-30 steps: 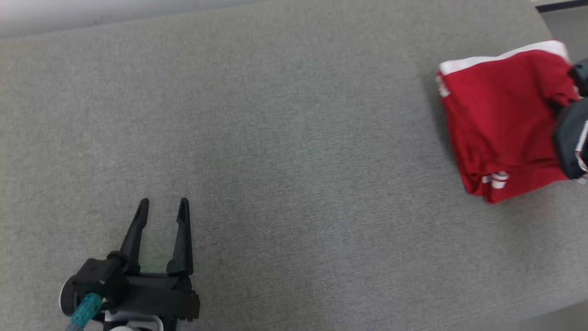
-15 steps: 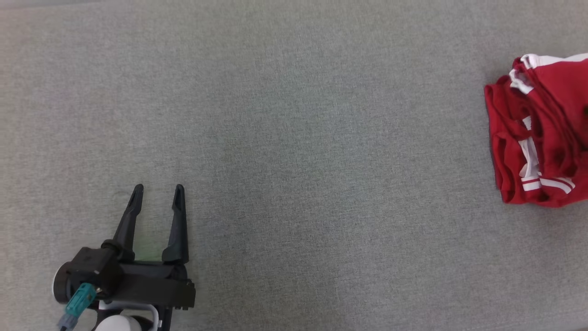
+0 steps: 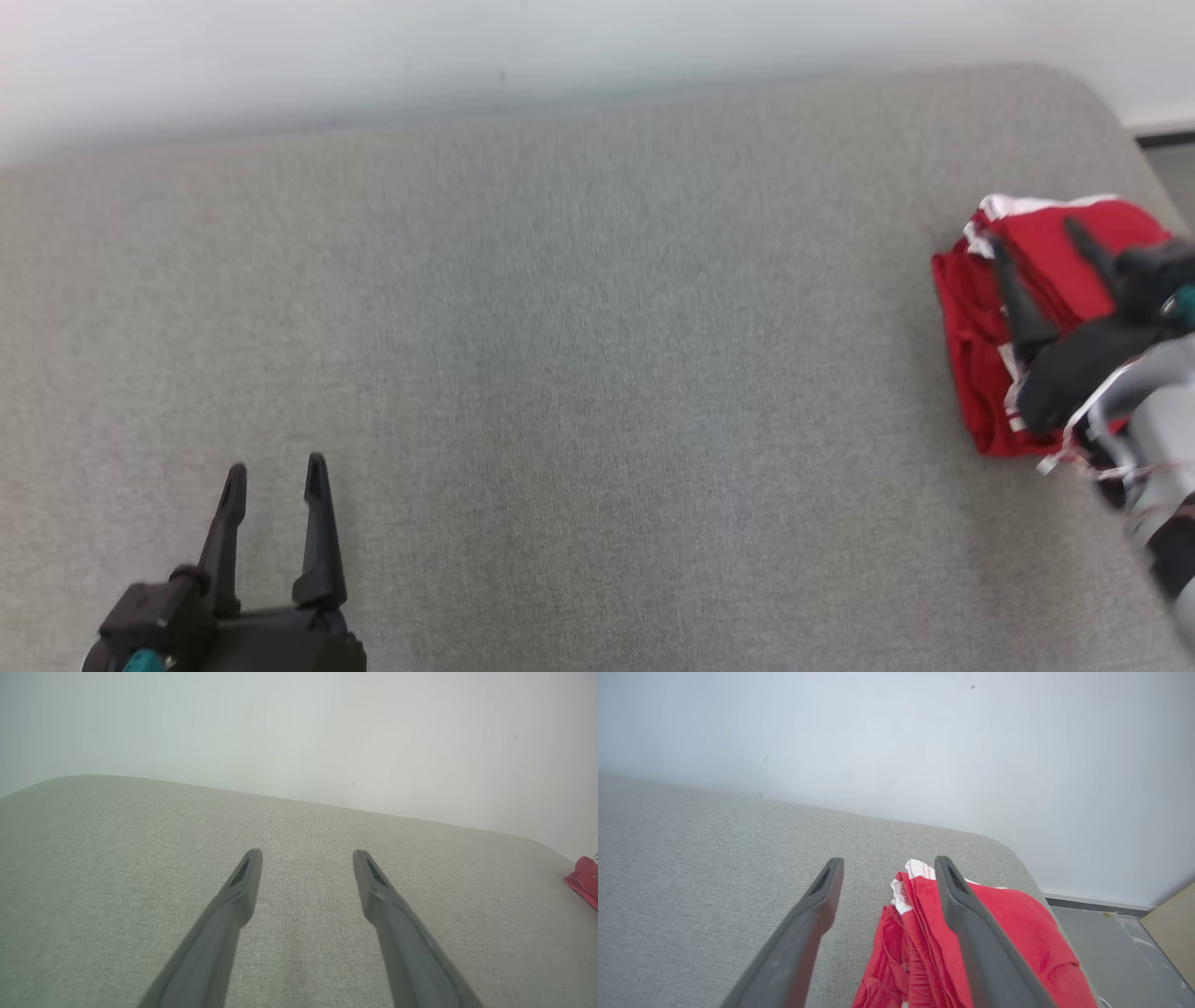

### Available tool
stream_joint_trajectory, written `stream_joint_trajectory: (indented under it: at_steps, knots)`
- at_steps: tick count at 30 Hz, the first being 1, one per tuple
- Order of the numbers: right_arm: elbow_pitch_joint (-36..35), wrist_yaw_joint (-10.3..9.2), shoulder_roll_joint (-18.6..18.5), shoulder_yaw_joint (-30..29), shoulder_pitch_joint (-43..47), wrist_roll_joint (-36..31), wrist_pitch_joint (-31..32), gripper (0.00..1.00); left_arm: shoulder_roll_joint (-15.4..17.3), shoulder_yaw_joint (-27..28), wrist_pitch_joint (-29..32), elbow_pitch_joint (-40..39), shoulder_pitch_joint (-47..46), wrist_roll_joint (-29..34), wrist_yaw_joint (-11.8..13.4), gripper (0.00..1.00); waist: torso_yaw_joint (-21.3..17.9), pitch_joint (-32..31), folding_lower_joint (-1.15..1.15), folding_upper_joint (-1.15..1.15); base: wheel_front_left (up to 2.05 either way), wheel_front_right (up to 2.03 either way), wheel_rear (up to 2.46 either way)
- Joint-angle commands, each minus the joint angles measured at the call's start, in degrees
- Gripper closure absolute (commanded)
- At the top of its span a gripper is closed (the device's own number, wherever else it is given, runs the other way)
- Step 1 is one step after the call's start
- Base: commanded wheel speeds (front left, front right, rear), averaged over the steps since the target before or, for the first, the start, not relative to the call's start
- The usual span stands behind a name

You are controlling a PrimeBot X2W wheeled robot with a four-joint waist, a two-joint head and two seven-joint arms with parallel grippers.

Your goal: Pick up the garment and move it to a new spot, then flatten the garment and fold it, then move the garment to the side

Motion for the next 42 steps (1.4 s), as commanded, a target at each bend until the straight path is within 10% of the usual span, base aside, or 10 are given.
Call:
stream_joint_trajectory:
  at_steps: [1,15,42]
  knots:
    - [-1.4,0.0,1.3,-0.9,3.1,0.0,-1.4,0.0,0.0,0.5,0.0,-0.2,1.5,0.0,0.3,0.0,0.3,-5.0,0.01,0.0,0.0,0.0,0.0]
    - [-16.9,0.0,12.8,-10.9,26.3,4.5,-4.1,0.0,0.6,4.5,0.0,4.0,3.4,0.8,-1.2,0.0,2.4,-12.6,0.01,0.0,0.0,0.0,0.0]
    - [-23.7,0.0,16.3,-16.3,36.2,-4.2,-4.2,0.0,0.0,5.4,0.0,8.3,7.5,2.0,-1.6,0.0,2.7,-14.6,0.01,0.0,0.0,0.0,0.0]
